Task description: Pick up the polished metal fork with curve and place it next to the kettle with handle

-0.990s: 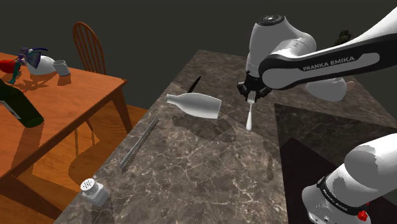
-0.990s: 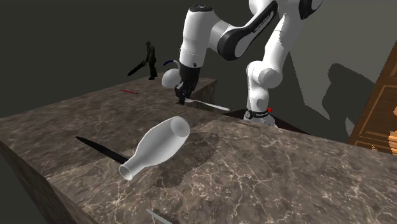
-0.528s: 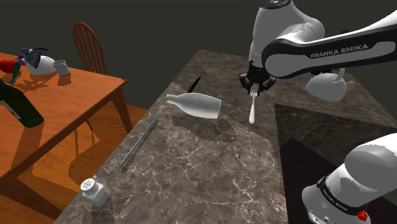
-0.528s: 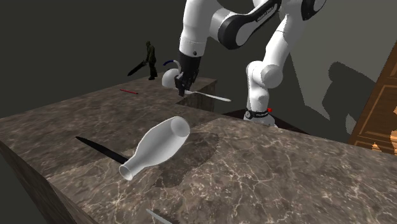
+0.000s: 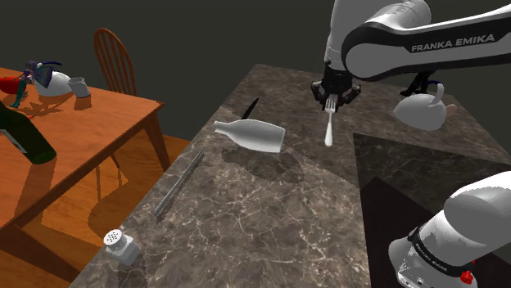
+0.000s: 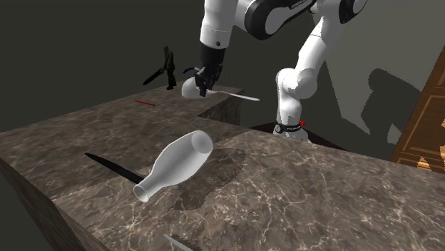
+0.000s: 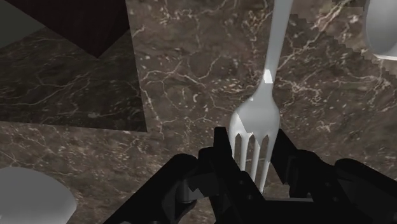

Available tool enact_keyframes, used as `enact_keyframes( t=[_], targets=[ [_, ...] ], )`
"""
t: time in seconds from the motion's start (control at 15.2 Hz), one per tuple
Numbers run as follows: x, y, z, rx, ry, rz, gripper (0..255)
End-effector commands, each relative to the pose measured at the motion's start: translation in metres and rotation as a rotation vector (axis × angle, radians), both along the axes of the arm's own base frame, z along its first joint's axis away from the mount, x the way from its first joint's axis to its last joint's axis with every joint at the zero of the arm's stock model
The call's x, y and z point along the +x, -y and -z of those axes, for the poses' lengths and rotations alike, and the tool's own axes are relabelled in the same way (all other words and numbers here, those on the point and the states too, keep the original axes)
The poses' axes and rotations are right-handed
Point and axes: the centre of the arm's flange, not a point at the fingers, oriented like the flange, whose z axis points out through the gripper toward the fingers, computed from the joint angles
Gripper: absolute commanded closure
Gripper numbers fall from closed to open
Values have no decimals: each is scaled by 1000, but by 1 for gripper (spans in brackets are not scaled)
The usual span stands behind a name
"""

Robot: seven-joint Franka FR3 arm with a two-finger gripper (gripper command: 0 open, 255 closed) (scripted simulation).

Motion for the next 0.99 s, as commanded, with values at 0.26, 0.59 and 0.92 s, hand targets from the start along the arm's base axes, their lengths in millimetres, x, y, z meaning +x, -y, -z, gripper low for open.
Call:
enact_keyframes(
  t=[0.26,0.59,0.92],
  targets=[
    [0,0,-31,0,0,0,255],
    [0,0,-58,0,0,0,255],
    [-2,13,-77,0,0,0,255]
  ],
)
